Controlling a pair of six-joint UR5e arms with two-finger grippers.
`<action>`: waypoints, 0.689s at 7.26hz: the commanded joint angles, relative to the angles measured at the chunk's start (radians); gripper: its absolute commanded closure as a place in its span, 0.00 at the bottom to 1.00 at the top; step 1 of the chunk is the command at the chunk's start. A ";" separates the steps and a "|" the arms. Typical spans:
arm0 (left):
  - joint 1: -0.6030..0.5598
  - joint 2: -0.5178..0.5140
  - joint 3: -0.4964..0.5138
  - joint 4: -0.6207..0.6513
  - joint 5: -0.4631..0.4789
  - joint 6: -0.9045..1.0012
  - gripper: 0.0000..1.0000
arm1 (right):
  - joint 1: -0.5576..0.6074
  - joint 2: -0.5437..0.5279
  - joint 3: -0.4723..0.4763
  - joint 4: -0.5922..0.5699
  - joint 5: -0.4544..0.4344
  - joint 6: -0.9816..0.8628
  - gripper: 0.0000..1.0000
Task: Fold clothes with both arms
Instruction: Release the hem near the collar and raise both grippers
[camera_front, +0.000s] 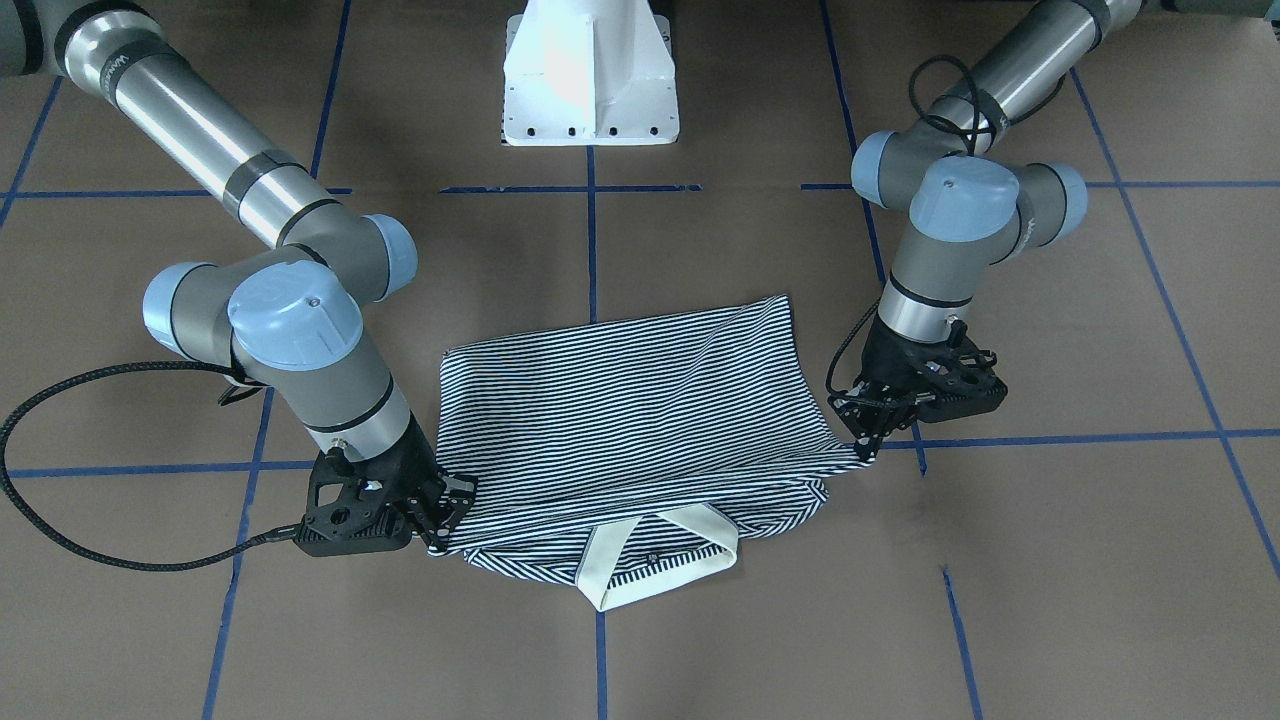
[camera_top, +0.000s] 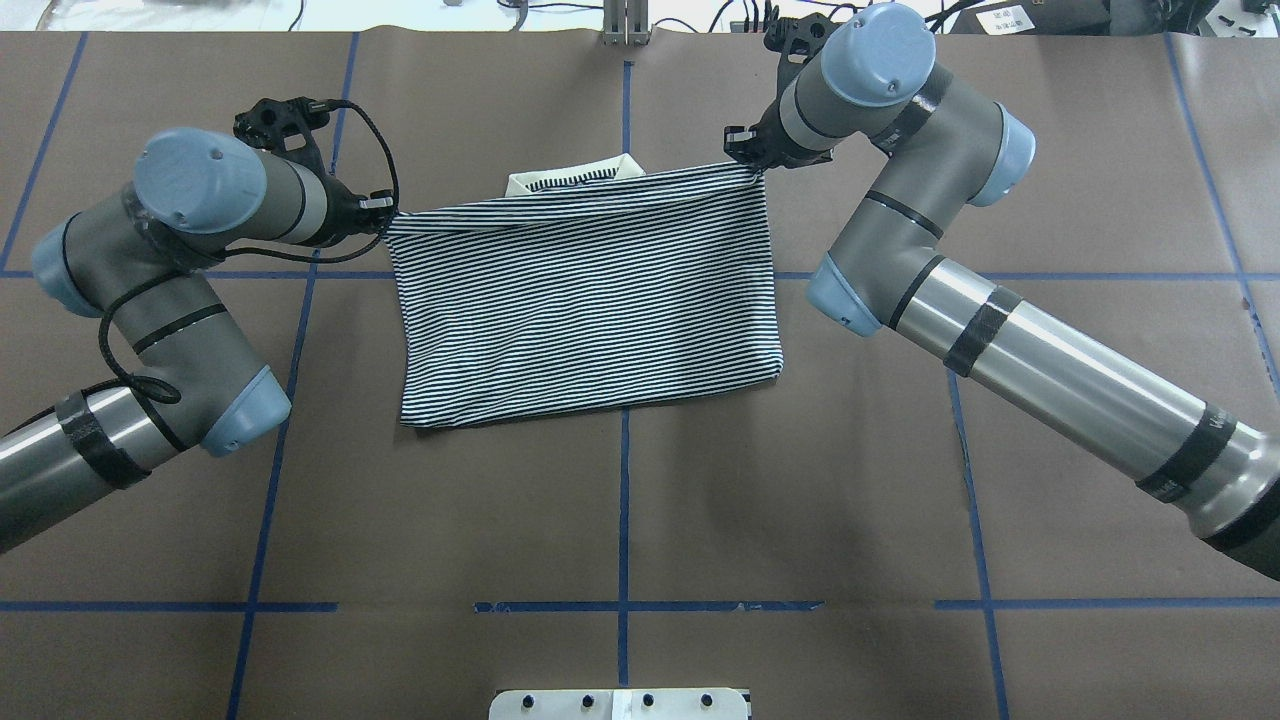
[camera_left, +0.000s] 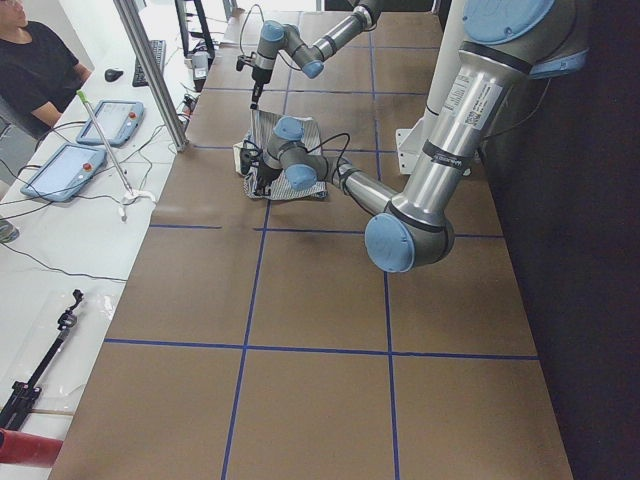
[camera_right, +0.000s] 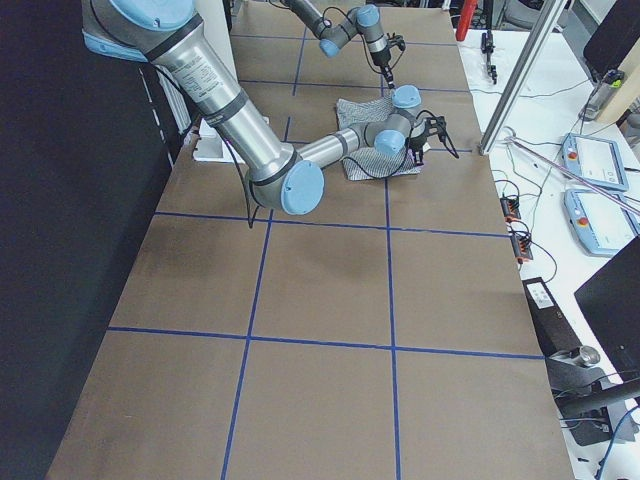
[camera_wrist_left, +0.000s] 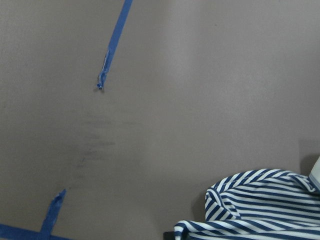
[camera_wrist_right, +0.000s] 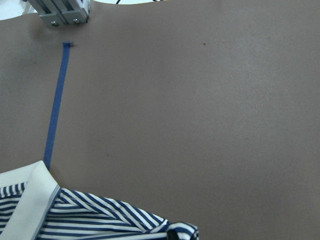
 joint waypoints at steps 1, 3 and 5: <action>-0.013 -0.015 0.023 -0.003 0.000 0.004 1.00 | -0.008 -0.002 0.000 0.010 0.000 0.000 1.00; -0.012 -0.015 0.034 -0.005 0.000 0.002 1.00 | -0.008 -0.002 0.000 0.012 -0.002 0.000 1.00; -0.006 -0.025 0.035 -0.005 0.000 -0.001 1.00 | -0.008 -0.003 0.000 0.039 -0.003 0.000 1.00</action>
